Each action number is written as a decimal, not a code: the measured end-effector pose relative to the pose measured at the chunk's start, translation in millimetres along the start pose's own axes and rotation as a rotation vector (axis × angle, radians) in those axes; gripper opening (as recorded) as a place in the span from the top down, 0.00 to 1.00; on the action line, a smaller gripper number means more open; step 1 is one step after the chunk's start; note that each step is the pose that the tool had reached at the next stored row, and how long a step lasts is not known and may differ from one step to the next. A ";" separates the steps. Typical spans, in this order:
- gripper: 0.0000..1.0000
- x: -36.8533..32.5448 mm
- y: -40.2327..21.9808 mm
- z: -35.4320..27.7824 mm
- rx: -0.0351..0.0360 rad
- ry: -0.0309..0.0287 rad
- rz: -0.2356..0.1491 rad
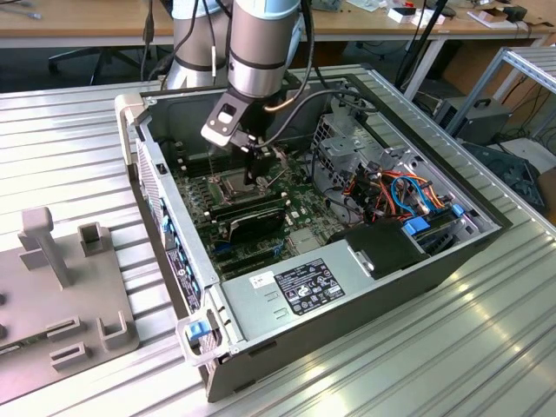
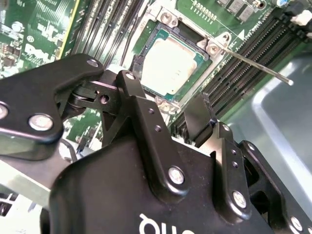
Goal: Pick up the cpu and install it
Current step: 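Place the cpu into insertion slot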
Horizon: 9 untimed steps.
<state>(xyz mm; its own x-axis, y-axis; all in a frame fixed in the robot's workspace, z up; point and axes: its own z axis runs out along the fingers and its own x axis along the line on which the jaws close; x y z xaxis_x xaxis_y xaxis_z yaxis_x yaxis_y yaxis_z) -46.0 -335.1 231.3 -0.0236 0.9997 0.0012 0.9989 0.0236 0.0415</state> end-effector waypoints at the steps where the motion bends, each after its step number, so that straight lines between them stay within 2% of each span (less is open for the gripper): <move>1: 0.38 0.0 0.1 -2.9 0.0000 0.0000 0.000; 4: 0.38 0.0 0.3 -7.7 0.0001 -0.0001 0.000; 9: 0.38 0.0 0.3 -7.7 0.0000 -0.0001 0.000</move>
<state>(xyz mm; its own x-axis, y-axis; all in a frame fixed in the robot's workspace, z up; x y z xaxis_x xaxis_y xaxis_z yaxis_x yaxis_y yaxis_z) -46.0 -335.1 239.1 -0.0233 0.9997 0.0011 0.9989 0.0232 0.0415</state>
